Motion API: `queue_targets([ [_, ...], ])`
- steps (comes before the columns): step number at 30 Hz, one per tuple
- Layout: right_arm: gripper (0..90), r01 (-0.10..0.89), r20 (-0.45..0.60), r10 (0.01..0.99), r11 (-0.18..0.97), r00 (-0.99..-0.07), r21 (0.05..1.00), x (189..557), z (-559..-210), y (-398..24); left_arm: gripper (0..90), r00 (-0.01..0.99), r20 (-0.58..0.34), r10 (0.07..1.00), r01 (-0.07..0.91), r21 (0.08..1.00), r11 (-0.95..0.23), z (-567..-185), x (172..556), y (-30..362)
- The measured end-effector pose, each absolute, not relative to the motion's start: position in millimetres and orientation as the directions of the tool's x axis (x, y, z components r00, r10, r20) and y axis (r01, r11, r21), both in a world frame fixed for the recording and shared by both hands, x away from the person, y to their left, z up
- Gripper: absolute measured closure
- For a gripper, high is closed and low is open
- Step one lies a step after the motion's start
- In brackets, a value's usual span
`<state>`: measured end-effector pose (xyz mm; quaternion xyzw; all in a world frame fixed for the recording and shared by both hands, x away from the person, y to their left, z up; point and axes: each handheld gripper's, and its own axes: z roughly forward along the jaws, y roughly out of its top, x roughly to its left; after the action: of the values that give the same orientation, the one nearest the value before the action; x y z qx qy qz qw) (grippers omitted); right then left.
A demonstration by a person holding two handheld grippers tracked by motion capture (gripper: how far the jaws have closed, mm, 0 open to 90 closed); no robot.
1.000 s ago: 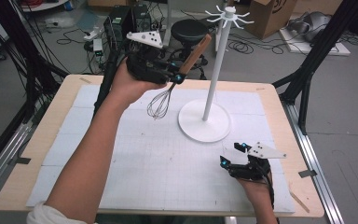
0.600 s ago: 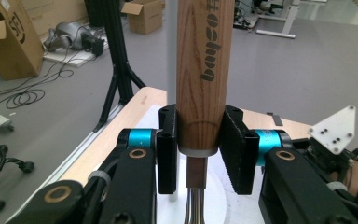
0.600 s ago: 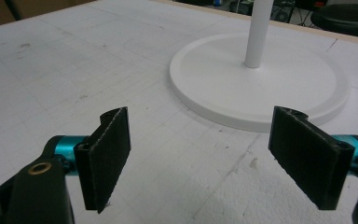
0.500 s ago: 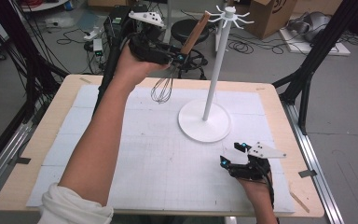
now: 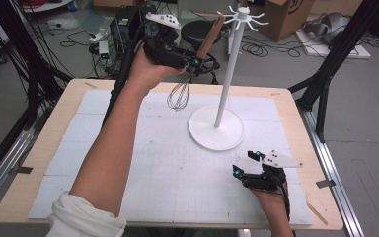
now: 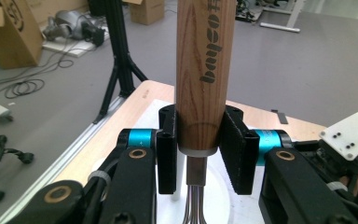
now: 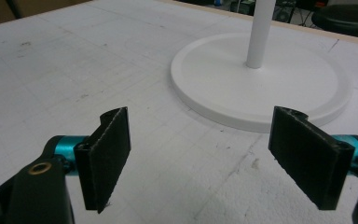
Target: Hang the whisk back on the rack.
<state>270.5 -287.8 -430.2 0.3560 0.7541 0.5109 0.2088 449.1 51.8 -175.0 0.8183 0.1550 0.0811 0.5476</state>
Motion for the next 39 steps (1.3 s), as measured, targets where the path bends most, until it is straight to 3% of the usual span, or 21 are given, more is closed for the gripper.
queue_targets([
  [12, 20.2, 0.327, 0.052, 0.749, 0.225, -0.660, 0.918, 270, -430, -288, 68.0, 0.935, -0.045, 0.351, 0.187, 0.905, -0.382, -180, 451, 43],
  [30, 20.1, 0.324, 0.044, 0.744, 0.237, -0.667, 0.916, 269, -429, -286, 38.2, 0.953, -0.105, 0.285, 0.215, 0.897, -0.386, -217, 420, 76],
  [39, 20.1, 0.323, 0.040, 0.739, 0.244, -0.672, 0.915, 269, -429, -283, 30.1, 0.953, -0.125, 0.275, 0.222, 0.908, -0.356, -255, 390, 98],
])
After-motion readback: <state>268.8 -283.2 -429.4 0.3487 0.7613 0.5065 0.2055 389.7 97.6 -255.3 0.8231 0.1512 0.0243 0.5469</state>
